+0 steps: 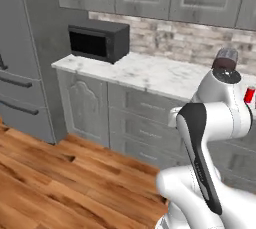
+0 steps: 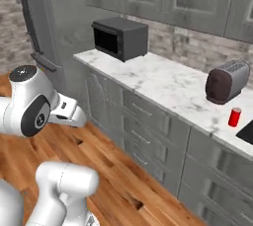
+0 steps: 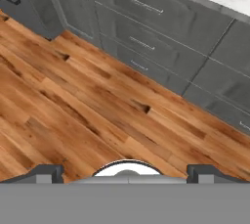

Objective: Four empty soda cans are scattered around the kitchen. Gather all the cans and cluster them next to the stove for recycling.

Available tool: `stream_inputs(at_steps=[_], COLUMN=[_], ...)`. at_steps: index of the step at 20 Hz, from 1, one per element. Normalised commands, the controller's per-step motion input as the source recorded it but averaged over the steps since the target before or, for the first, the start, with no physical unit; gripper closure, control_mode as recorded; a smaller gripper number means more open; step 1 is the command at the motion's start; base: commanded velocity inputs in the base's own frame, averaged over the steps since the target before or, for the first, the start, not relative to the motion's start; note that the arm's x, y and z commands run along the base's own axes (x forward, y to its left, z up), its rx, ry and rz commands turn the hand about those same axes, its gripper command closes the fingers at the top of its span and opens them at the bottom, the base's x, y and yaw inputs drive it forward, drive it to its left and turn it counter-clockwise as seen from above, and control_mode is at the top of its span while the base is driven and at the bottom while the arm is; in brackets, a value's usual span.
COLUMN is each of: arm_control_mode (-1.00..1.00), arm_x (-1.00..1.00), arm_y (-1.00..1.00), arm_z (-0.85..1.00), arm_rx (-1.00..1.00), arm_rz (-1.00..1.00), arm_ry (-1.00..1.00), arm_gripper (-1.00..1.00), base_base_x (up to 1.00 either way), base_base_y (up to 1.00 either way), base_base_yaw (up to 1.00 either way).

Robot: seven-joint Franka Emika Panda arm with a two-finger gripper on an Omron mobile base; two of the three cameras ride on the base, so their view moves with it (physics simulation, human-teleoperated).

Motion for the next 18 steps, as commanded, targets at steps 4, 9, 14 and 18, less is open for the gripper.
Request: stream_inputs(at_steps=[4, 9, 14, 18], arm_control_mode=[1.00, 1.00, 1.00, 1.00], arm_x=[0.00, 0.00, 0.00, 0.00], arm_y=[0.00, 0.00, 0.00, 0.00], arm_z=[0.00, 0.00, 0.00, 0.00], arm_rx=[0.00, 0.00, 0.00, 0.00], arm_rz=[0.00, 0.00, 0.00, 0.00], arm_ry=[0.00, 0.00, 0.00, 0.00], arm_gripper=[-1.00, -1.00, -1.00, -1.00], base_base_x=[-0.02, -0.01, -0.01, -0.02], base_base_y=[0.00, 0.00, 0.00, 0.00], base_base_yaw=[0.50, 0.50, 0.50, 0.50])
